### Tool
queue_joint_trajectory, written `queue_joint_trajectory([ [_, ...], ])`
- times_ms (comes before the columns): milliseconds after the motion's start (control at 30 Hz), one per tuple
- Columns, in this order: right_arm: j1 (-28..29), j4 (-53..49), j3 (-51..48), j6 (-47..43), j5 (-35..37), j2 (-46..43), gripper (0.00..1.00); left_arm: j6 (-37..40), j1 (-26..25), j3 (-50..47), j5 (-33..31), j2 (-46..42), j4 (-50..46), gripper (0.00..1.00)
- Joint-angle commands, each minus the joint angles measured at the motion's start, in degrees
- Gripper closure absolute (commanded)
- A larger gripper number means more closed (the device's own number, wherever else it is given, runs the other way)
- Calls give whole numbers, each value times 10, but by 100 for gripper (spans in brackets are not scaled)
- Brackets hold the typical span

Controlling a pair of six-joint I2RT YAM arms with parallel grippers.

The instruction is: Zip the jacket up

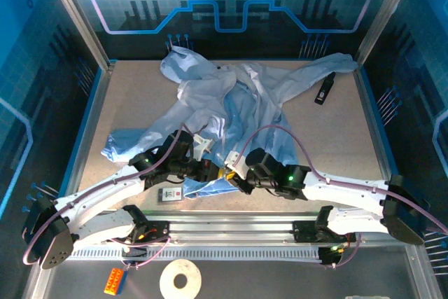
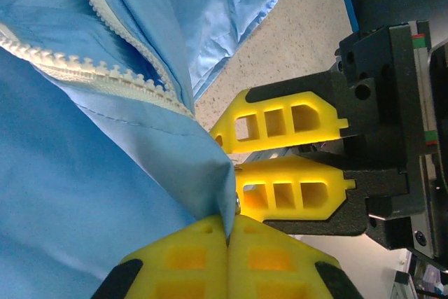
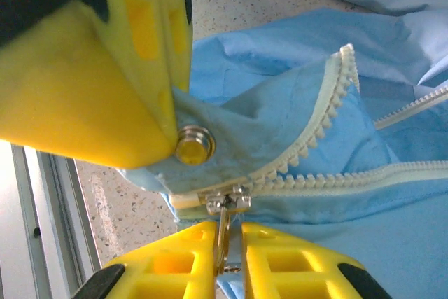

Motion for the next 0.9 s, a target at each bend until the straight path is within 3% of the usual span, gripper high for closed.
queue_joint_trajectory([
  [0, -1, -2, 23, -13, 1, 8, 83, 10, 3, 3, 30, 2, -7, 100],
  [167, -4, -5, 33, -21, 3, 19, 83, 29, 3, 13, 38, 9, -28, 100],
  [333, -10, -13, 41, -21, -3, 27, 100, 80, 11, 24, 53, 7, -94, 100],
  [567, -8, 1, 36, 12, -61, 62, 100, 93, 33, 10, 69, 10, -128, 100],
  [867, -5, 60, 35, 65, -152, 184, 100, 55, 28, -29, 60, 18, -156, 100],
])
